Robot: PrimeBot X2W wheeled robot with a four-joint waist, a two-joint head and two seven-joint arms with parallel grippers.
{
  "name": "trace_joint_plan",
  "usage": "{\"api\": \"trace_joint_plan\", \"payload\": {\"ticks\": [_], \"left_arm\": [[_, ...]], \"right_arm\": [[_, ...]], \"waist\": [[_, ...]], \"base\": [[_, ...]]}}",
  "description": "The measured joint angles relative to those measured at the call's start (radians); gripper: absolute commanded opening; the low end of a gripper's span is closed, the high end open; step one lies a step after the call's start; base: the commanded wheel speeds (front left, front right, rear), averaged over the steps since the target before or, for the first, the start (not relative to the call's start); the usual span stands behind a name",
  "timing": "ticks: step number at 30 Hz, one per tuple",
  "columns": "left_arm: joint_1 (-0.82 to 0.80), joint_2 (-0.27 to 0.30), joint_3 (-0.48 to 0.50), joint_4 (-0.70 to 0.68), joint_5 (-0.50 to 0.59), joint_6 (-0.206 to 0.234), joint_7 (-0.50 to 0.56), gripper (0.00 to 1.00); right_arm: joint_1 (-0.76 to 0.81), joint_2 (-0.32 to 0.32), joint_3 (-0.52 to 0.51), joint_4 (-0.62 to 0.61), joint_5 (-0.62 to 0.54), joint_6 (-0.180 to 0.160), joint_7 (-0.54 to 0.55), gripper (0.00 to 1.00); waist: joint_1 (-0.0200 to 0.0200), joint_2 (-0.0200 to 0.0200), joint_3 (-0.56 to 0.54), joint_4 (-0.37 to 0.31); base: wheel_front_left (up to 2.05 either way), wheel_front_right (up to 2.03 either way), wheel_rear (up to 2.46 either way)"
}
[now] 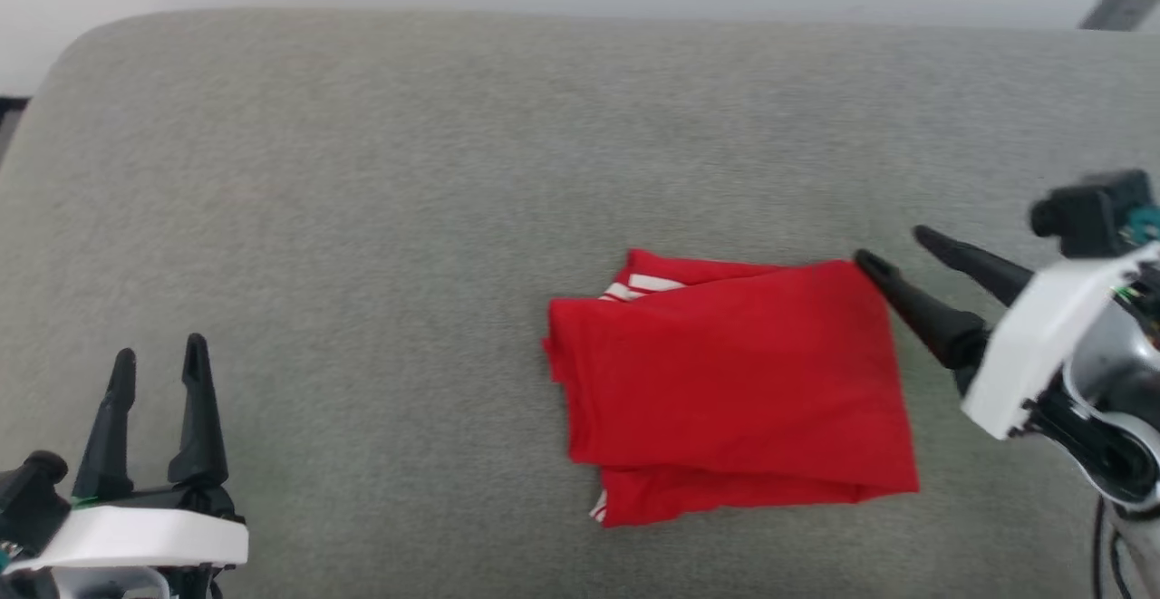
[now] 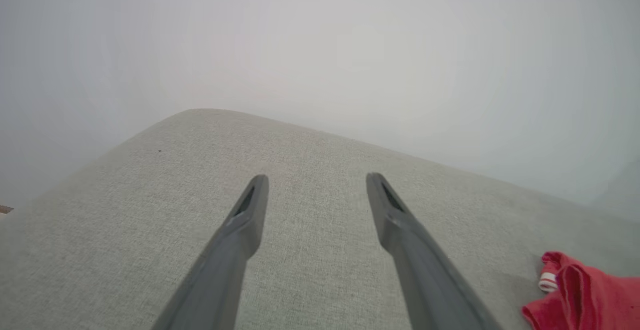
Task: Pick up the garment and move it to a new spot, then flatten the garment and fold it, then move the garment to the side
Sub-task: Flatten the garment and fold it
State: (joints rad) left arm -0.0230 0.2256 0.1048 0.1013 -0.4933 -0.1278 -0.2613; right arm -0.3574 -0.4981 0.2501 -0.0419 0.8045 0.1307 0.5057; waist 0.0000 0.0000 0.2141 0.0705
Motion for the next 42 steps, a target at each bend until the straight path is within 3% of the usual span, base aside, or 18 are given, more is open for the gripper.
{"api": "trace_joint_plan", "payload": {"ticks": [7,14,24,34,42], "left_arm": [[0.033,-0.001,0.041,-0.007,0.010,0.000,0.000,1.00],[0.066,0.005,0.044,-0.024,0.018,0.000,0.000,1.00],[0.129,0.013,0.025,-0.034,0.046,0.000,0.000,1.00],[0.200,0.016,0.028,-0.039,0.073,0.000,0.000,1.00],[0.248,-0.008,0.058,-0.043,0.080,0.000,0.000,1.00]], "right_arm": [[0.110,-0.007,-0.066,0.021,-0.053,0.000,-0.180,1.00],[0.162,-0.009,-0.077,0.053,-0.141,0.000,-0.369,1.00],[0.203,0.018,-0.067,0.196,-0.271,0.000,-0.685,1.00],[0.251,0.048,-0.089,0.306,-0.340,0.000,-0.765,1.00],[0.320,0.103,-0.169,0.240,-0.390,0.000,-0.767,1.00]], "waist": [[0.0000,0.0000,-0.034,-0.080],[0.0000,0.0001,-0.075,-0.123],[0.0000,0.0000,-0.133,-0.151],[0.0000,0.0000,-0.190,-0.144],[0.0000,0.0001,-0.216,-0.125]], "base": [[0.00,0.00,0.00],[0.00,0.00,0.00],[0.00,0.00,0.00],[0.00,0.00,0.00],[0.00,0.00,0.00]]}}
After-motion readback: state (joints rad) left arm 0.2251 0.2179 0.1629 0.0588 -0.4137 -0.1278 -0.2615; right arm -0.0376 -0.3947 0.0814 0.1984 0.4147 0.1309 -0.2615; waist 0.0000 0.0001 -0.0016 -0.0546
